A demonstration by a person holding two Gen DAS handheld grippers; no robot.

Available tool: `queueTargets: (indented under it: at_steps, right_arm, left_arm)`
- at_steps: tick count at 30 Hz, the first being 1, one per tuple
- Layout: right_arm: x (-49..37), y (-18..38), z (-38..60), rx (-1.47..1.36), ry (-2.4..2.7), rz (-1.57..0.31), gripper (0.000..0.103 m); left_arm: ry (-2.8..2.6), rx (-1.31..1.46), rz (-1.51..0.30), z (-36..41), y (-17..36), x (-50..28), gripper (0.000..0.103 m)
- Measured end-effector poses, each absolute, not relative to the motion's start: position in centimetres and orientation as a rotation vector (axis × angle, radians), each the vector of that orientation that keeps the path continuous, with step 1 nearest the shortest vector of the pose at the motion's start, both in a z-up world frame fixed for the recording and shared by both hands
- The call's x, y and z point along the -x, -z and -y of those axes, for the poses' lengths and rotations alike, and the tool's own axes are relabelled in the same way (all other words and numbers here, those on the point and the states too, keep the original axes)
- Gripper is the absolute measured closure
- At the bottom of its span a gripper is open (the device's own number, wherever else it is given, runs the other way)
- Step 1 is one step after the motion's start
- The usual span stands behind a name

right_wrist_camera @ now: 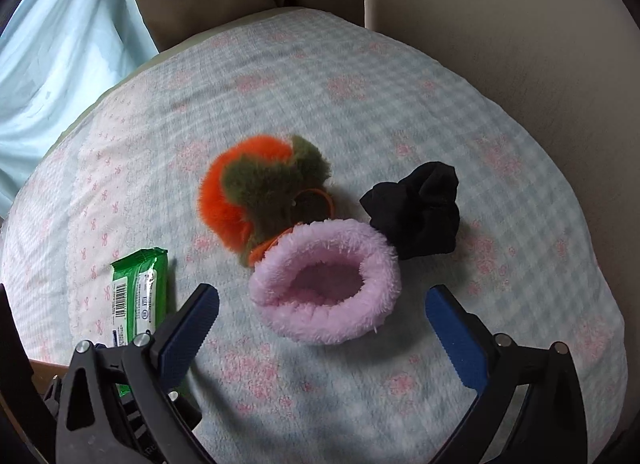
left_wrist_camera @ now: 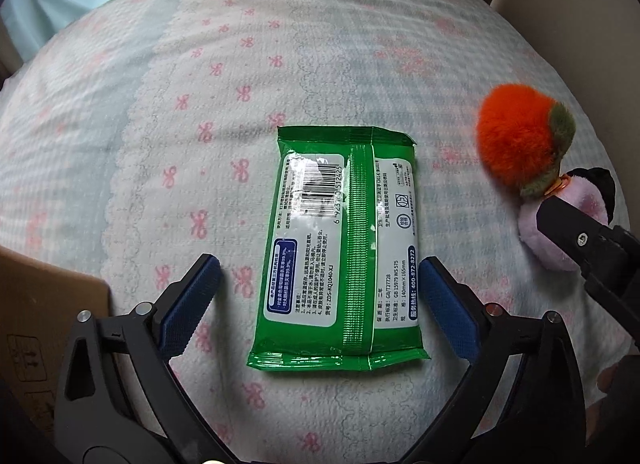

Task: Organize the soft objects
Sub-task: 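Grasp the green wipe pack with the left tool while the right tool grasps the pink scrunchie, then lift and carry the wipe pack and scrunchie over the cardboard box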

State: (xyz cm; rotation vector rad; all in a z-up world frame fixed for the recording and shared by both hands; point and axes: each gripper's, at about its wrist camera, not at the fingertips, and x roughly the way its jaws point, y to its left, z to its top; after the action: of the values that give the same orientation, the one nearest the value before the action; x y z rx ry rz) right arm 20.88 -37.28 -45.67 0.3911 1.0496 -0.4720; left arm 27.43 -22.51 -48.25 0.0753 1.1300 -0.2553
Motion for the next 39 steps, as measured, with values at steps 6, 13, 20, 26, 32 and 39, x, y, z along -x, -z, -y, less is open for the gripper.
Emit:
queueTargets:
  at_steps: [6, 13, 20, 26, 32, 39]
  right_arm:
    - [-21.9, 46.8, 37.6, -0.384, 0.475, -1.078, 0.012]
    - [-22.5, 47.2, 37.4, -0.328, 0.458, -1.092, 0.027]
    - [-22.5, 47.3, 37.5, -0.304, 0.449, -1.099, 0.051]
    - [-22.4, 46.8, 37.3, -0.289, 0.439, -1.087, 0.069]
    - [-21.7, 45.8, 37.4, -0.304, 0.444, -1.072, 0.072]
    - [-20.4, 43.2, 37.1, -0.311, 0.441, -1.028, 0.073]
  left_arm:
    - [0.273, -0.063, -1.133, 22.9, 48.7, -29.1, 0.004]
    - [0.291, -0.086, -1.146, 23.2, 48.4, -29.9, 0.033]
    - [0.305, -0.103, -1.147, 23.1, 47.9, -30.2, 0.054]
    - [0.301, -0.108, -1.141, 23.0, 47.4, -30.1, 0.062]
    - [0.307, -0.119, -1.121, 23.1, 46.6, -29.6, 0.065]
    - [0.318, -0.118, -1.079, 23.0, 44.4, -28.6, 0.067]
